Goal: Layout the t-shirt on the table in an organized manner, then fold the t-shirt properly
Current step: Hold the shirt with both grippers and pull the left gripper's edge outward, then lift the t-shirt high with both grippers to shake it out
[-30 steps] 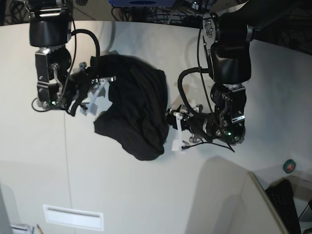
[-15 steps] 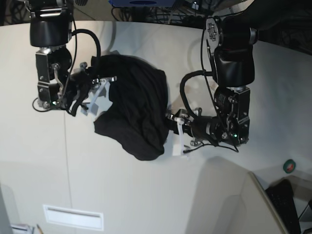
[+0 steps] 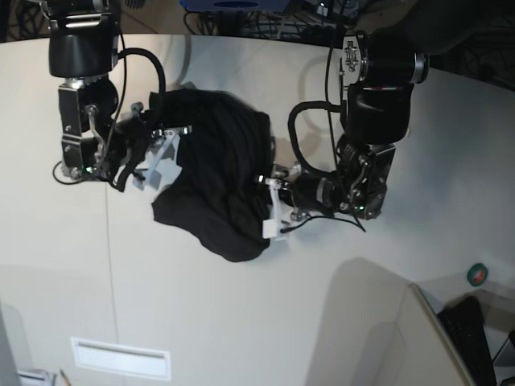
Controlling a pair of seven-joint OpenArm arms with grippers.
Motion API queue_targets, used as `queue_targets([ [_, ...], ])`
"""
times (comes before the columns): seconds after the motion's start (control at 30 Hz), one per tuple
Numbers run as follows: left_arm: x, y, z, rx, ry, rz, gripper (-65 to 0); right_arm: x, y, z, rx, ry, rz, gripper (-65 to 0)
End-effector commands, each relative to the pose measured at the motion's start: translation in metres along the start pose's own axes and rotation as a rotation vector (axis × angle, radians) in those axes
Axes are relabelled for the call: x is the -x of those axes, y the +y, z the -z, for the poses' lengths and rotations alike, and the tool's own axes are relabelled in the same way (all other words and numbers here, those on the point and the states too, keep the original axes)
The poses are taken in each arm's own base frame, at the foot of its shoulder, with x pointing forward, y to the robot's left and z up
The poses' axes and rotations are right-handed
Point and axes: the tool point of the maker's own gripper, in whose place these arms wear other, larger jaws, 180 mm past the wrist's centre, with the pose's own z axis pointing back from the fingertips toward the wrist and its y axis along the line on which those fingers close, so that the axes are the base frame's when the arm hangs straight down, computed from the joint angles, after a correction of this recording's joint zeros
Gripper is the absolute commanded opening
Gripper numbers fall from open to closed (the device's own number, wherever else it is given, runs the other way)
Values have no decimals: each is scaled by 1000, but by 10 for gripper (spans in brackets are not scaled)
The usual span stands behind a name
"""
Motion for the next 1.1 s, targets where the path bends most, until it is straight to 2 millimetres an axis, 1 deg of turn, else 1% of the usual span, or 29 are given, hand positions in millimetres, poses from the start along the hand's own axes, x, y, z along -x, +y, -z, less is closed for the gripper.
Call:
queue_targets([
  [0.0, -17, -16, 6, 28, -16, 45, -413, -9, 2, -7, -2, -22, -13, -650],
  [0.03, -16, -19, 7, 33, -13, 50, -423, -9, 2, -7, -2, -22, -13, -650],
  [0.07, -18, -24, 10, 41, -15, 54, -461, -9, 2, -7, -2, -22, -13, -650],
  [0.1, -21, -29, 11, 47, -22, 61, -555, -9, 2, -7, -2, -22, -13, -650],
  [0.13, -23, -29, 11, 47, -30, 60, -650, -9, 2, -7, -2, -22, -13, -650],
  [0.27, -26, -29, 10, 41, -20, 79, -650, -10, 1, -7, -3, -23, -10, -650],
  [0.37, -36, -25, 1, 25, -55, 94, -650, -10, 1, -7, -3, -24, -9, -650],
  [0.47, -54, -24, -16, -13, -68, 153, -650, -10, 1, -7, -3, -24, -9, -650],
  [0.57, -87, -24, -43, -56, -140, 206, -650, -10, 1, -7, -3, -24, -9, -650],
  [0.63, -104, -24, -58, -83, -158, 239, -650, -12, 1, -8, -2, -30, -13, -650],
  [0.7, -112, -25, -64, -96, -157, 259, -650, -13, 2, -9, -1, -33, -14, -650],
  [0.73, -111, -25, -64, -98, -146, 259, -650, -14, 2, -10, 0, -36, -16, -650],
  [0.8, -117, -26, -70, -112, -141, 279, -650, -14, -1, -11, 4, -36, -13, -650],
  [0.83, -118, -27, -72, -115, -143, 284, -650, -13, -8, -13, 21, -35, -12, -650],
  [0.93, -121, -27, -74, -119, -145, 292, -650, -13, -22, -19, 51, -36, -8, -650],
  [1.0, -130, -29, -77, -128, -150, 311, -650, -21, -37, -32, 89, -54, 13, -650],
  [1.07, -133, -29, -76, -127, -147, 312, -650, -25, -48, -42, 117, -58, 22, -650],
])
